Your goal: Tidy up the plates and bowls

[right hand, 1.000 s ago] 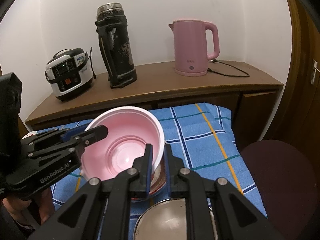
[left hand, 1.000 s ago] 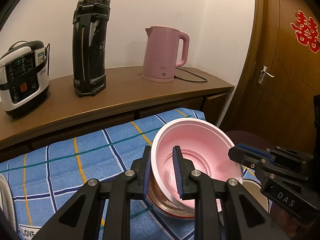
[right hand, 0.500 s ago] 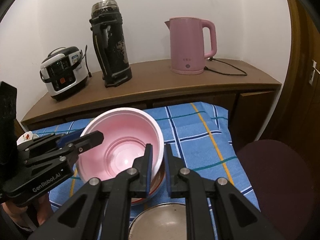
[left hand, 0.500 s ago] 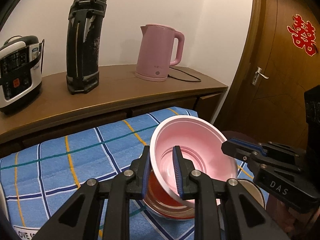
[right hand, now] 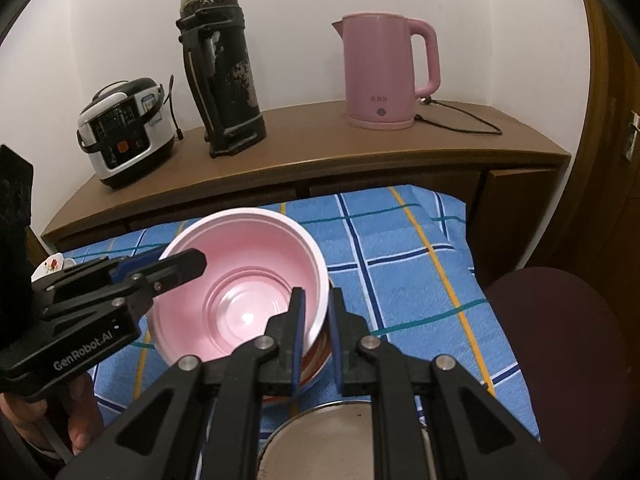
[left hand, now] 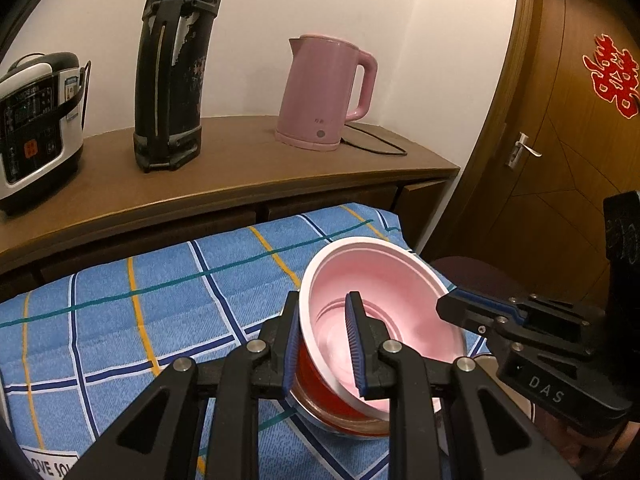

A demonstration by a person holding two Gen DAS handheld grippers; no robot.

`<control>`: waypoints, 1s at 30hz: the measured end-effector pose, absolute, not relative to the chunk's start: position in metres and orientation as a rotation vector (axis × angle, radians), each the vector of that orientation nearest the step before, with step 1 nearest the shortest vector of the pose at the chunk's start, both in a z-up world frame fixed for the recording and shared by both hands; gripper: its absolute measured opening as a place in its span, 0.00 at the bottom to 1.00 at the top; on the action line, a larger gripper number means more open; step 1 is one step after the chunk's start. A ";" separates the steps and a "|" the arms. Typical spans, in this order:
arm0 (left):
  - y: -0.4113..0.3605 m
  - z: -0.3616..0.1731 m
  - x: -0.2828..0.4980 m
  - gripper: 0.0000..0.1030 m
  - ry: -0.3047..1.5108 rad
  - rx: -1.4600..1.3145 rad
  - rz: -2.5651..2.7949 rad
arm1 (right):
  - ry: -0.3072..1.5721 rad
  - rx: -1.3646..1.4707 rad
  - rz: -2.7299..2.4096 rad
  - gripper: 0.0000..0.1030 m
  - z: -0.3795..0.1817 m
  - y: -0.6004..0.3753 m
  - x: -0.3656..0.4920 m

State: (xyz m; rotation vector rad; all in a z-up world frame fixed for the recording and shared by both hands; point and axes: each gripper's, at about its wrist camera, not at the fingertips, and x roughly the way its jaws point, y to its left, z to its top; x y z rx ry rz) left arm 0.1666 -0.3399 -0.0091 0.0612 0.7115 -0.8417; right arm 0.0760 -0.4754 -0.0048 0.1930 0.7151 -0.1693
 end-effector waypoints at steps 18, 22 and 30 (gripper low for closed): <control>-0.343 -0.015 0.170 0.22 0.739 0.086 -0.830 | 0.743 0.192 -0.163 0.12 -0.010 -0.475 0.079; -0.344 -0.018 0.170 0.22 0.747 0.092 -0.829 | 0.748 0.193 -0.161 0.12 -0.011 -0.475 0.079; -0.346 -0.022 0.172 0.22 0.760 0.105 -0.829 | 0.754 0.195 -0.161 0.12 -0.014 -0.476 0.078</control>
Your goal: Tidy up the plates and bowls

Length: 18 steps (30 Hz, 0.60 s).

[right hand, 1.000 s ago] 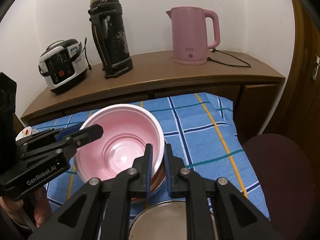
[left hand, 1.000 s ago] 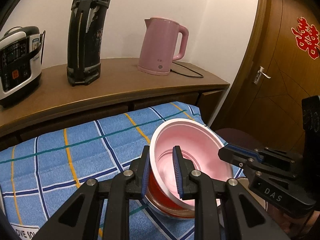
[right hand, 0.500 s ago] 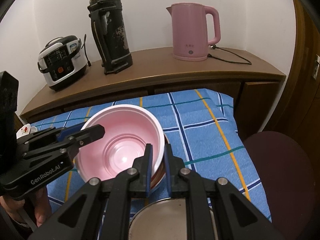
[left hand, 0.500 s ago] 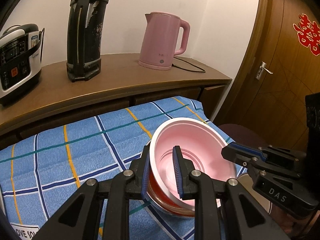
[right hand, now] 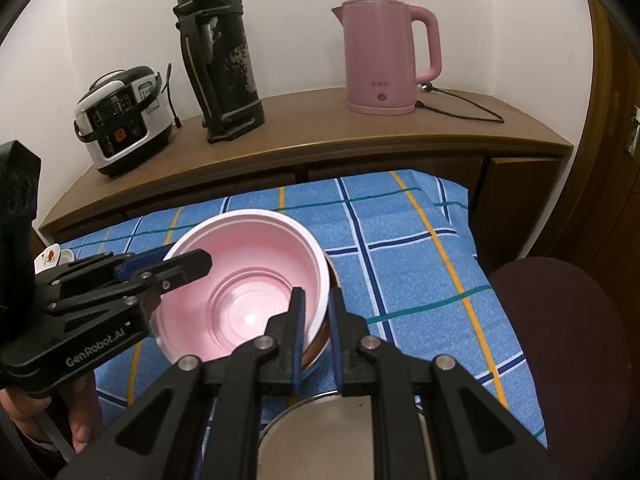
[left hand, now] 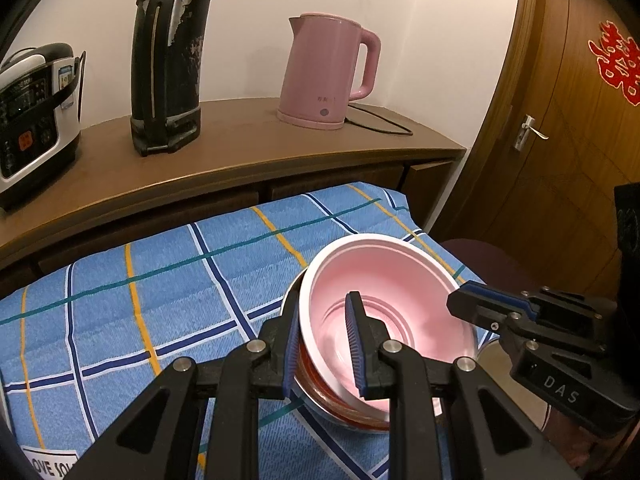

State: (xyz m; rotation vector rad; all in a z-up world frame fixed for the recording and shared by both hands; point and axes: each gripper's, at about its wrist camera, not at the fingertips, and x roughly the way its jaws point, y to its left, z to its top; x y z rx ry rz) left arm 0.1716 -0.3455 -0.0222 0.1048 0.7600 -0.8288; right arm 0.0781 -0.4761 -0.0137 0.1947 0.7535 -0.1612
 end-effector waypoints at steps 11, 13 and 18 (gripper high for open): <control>-0.347 -0.029 0.174 0.22 0.781 0.113 -0.825 | 0.761 0.193 -0.160 0.12 -0.015 -0.476 0.079; -0.346 -0.030 0.175 0.22 0.787 0.111 -0.828 | 0.764 0.195 -0.161 0.12 -0.016 -0.477 0.079; -0.347 -0.031 0.175 0.22 0.790 0.113 -0.831 | 0.766 0.196 -0.163 0.12 -0.018 -0.478 0.080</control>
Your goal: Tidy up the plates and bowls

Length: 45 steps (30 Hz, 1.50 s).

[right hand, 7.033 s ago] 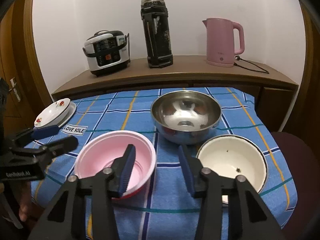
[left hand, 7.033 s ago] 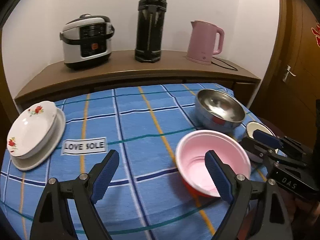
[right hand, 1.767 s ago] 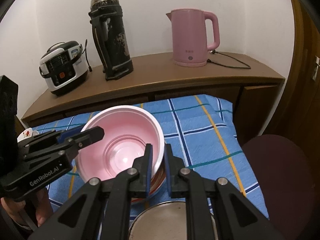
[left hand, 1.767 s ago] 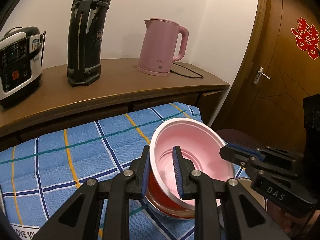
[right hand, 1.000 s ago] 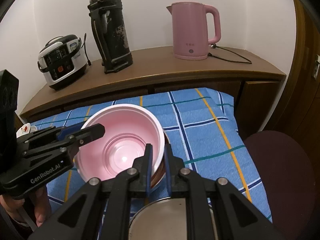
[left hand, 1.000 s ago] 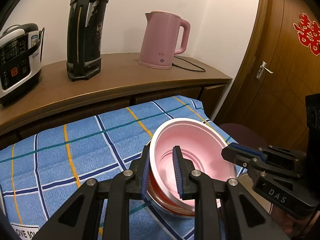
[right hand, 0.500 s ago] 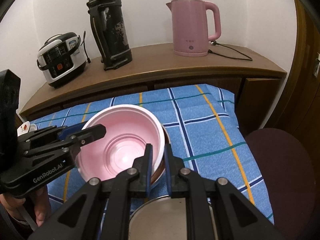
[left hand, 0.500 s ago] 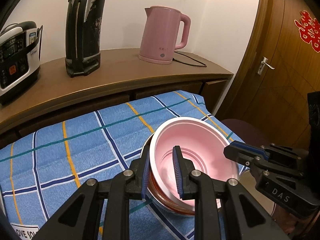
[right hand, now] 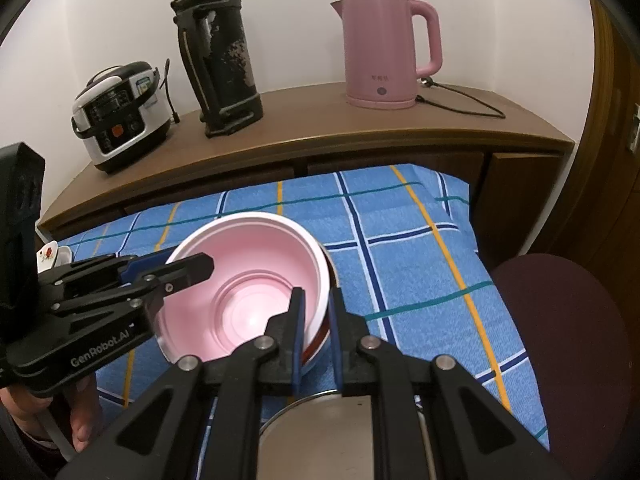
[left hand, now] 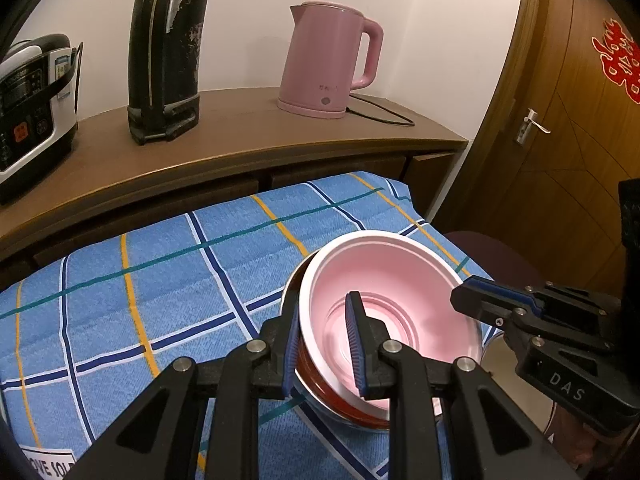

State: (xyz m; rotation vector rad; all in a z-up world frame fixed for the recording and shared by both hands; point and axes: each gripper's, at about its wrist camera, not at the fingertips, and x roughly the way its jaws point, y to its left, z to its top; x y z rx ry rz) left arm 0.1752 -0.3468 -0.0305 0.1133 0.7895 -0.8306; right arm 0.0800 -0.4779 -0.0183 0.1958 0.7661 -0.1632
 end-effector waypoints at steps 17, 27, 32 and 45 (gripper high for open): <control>-0.348 -0.032 0.173 0.22 0.789 0.125 -0.834 | 0.774 0.193 -0.166 0.13 -0.019 -0.483 0.084; -0.350 -0.032 0.171 0.22 0.771 0.146 -0.829 | 0.773 0.184 -0.165 0.13 -0.020 -0.484 0.083; -0.350 -0.032 0.171 0.23 0.769 0.143 -0.828 | 0.770 0.181 -0.166 0.13 -0.020 -0.484 0.083; -0.350 -0.031 0.171 0.23 0.761 0.153 -0.824 | 0.767 0.176 -0.163 0.12 -0.020 -0.481 0.081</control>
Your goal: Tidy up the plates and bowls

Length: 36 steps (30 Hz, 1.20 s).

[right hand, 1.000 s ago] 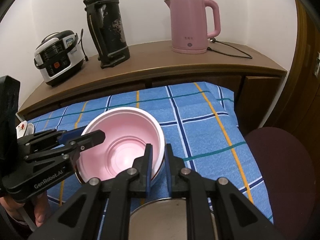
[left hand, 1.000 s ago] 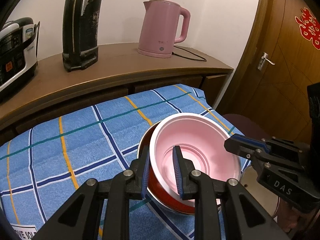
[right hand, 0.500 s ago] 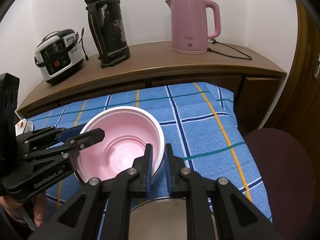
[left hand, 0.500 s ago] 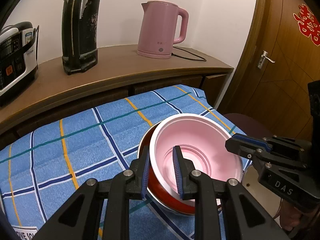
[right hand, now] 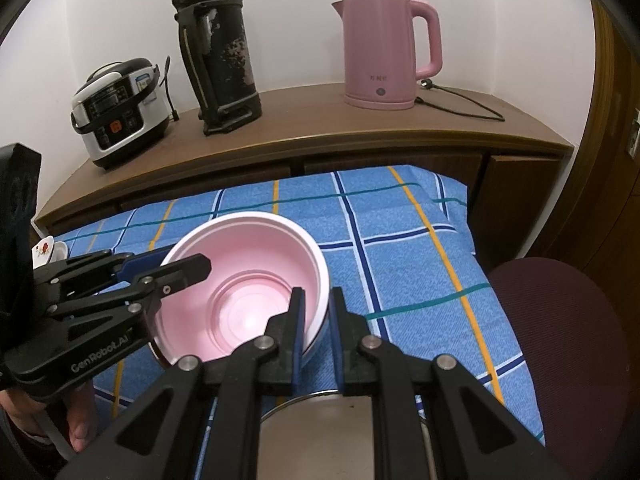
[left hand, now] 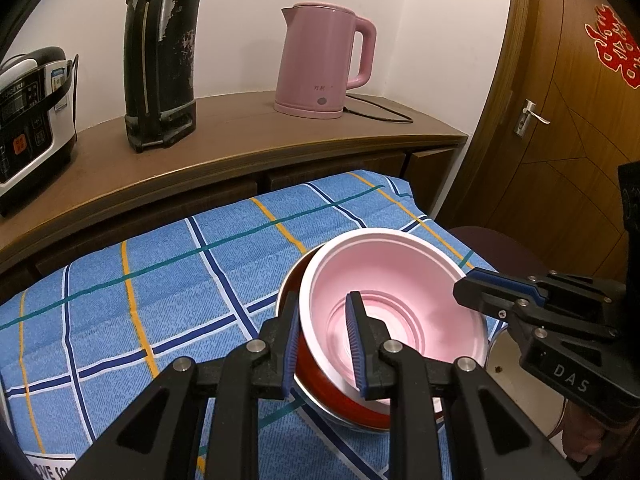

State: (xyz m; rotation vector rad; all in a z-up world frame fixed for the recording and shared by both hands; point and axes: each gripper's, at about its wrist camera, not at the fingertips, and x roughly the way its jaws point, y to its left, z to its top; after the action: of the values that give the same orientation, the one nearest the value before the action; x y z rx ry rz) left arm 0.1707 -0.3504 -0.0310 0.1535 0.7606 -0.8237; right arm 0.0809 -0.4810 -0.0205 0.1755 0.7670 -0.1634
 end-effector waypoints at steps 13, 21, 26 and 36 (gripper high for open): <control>-0.353 -0.024 0.160 0.80 0.691 0.198 -0.833 | 0.726 0.179 -0.147 0.17 -0.014 -0.477 0.078; -0.348 -0.019 0.159 0.80 0.650 0.205 -0.813 | 0.686 0.174 -0.148 0.33 -0.006 -0.478 0.068; -0.345 -0.020 0.164 0.80 0.665 0.182 -0.806 | 0.674 0.166 -0.152 0.34 -0.001 -0.479 0.061; -0.331 -0.009 0.159 0.79 0.617 0.126 -0.778 | 0.661 0.173 -0.192 0.36 0.003 -0.494 0.025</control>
State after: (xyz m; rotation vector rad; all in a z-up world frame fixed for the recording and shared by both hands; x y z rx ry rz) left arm 0.1591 -0.3306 -0.0086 0.1262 0.6166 -0.7780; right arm 0.0246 -0.4937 0.0028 0.1731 0.6612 -0.1923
